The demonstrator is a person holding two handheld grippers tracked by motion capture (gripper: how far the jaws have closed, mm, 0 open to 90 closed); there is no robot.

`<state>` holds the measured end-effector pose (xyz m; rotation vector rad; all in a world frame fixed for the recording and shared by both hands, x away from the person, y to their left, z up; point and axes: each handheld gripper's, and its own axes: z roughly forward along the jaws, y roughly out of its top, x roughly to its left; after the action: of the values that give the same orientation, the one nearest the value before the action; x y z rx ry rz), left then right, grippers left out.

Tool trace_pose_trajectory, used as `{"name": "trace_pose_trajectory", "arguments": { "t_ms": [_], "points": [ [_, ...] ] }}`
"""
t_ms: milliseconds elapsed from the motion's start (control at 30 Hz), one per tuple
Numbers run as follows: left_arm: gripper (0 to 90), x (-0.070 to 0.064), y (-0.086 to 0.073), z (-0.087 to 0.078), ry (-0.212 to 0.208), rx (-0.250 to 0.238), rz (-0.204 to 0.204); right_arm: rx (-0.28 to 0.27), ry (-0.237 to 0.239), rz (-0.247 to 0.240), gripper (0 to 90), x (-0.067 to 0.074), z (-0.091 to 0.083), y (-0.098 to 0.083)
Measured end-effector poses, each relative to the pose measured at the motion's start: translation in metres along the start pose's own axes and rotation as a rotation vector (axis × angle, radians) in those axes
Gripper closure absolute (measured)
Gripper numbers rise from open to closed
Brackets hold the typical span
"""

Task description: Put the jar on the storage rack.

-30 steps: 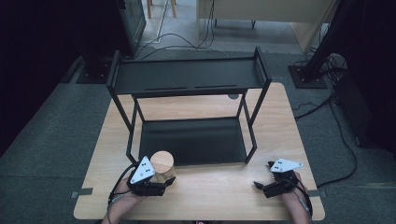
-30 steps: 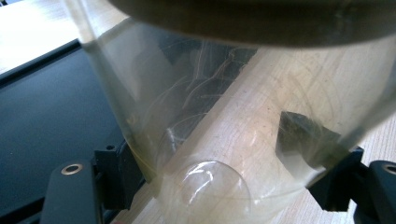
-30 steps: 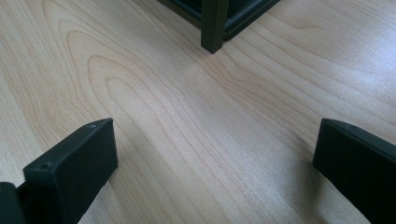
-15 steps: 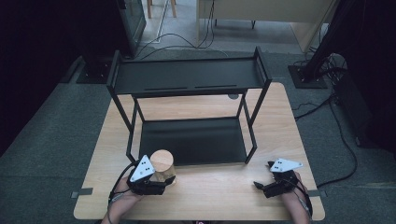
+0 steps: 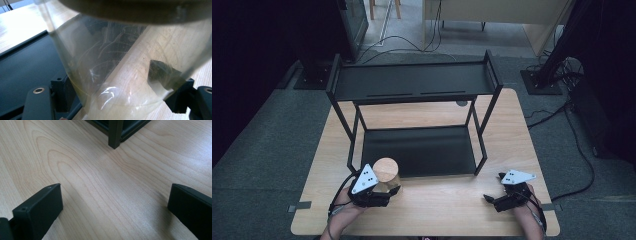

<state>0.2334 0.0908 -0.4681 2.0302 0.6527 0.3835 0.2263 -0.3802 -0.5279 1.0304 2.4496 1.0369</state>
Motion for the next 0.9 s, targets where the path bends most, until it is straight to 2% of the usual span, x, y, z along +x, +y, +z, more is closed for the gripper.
{"name": "trace_pose_trajectory", "arguments": {
  "t_ms": [133,300,733,900],
  "points": [
    [25.5,0.0,0.0015,-0.0013,0.008,-0.003,-0.011,0.0,0.0,0.0,0.0,0.0,0.0,0.0],
    [25.5,-0.0013,0.0044,-0.0042,0.021,-0.017,-0.004,0.0,0.0,0.0,0.0,0.0,0.0,0.0],
    [25.5,0.0024,0.006,0.0006,0.051,0.004,-0.033,0.0,0.0,0.0,0.0,0.0,0.0,0.0],
    [25.5,0.0024,0.0064,0.003,0.057,0.004,-0.029,0.0,0.0,0.0,0.0,0.0,0.0,0.0]
  ]
}}
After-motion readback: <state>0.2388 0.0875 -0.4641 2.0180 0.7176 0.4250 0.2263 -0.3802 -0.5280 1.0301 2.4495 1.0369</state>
